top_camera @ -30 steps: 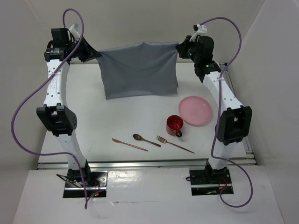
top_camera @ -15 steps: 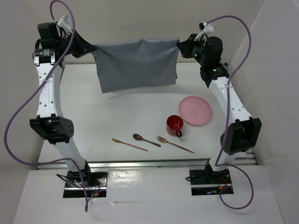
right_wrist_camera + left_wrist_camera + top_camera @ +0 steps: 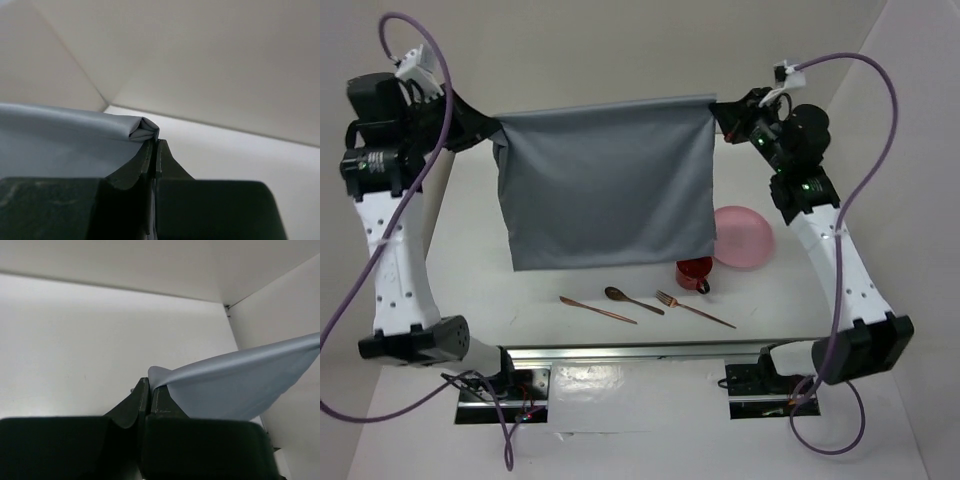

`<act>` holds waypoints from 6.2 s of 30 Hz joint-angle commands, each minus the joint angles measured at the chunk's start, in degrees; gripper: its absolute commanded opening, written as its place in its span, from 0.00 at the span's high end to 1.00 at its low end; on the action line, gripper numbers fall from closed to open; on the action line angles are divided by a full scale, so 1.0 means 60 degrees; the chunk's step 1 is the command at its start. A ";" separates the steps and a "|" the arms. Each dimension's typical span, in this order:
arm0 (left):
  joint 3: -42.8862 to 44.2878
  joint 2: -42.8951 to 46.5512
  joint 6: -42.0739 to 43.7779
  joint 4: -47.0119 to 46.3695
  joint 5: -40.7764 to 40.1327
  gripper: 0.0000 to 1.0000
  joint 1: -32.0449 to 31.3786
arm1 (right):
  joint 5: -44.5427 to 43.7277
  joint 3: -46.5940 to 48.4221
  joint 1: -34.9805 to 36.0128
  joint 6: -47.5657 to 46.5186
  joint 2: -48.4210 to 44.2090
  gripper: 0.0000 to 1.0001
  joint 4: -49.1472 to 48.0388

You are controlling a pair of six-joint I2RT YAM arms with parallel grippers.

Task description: Set the dinner table for one person

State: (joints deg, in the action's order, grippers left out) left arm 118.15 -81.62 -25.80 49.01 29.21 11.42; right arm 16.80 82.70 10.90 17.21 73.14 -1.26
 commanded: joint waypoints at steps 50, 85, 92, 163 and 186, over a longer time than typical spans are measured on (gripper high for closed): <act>-0.0765 -0.9174 0.0096 -0.0712 -0.3389 1.00 -0.1918 | -0.3296 0.1248 0.1202 0.1951 0.8976 1.00 0.3843; -0.1070 -0.4608 0.0287 0.0151 -0.3346 0.34 -0.2182 | -0.3415 0.1121 0.1290 0.1525 0.4015 0.50 0.5629; -0.4337 -0.1618 0.0477 -0.0449 -0.3038 0.34 -0.2270 | -0.3678 -0.2896 0.1290 0.2360 0.0673 0.27 0.6478; -0.7211 0.0157 0.0168 -0.0303 -0.2569 0.38 -0.2899 | -0.4484 0.7414 0.0791 0.1877 1.0441 0.77 0.7226; -0.7797 0.0494 0.0228 -0.0508 -0.3960 0.18 -0.4334 | -0.3754 -0.4813 -0.2458 0.4938 0.0043 0.25 0.6393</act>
State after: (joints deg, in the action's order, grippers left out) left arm 72.60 -79.07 -24.32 46.74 7.31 -13.72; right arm -8.67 60.84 -2.20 39.57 74.98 34.04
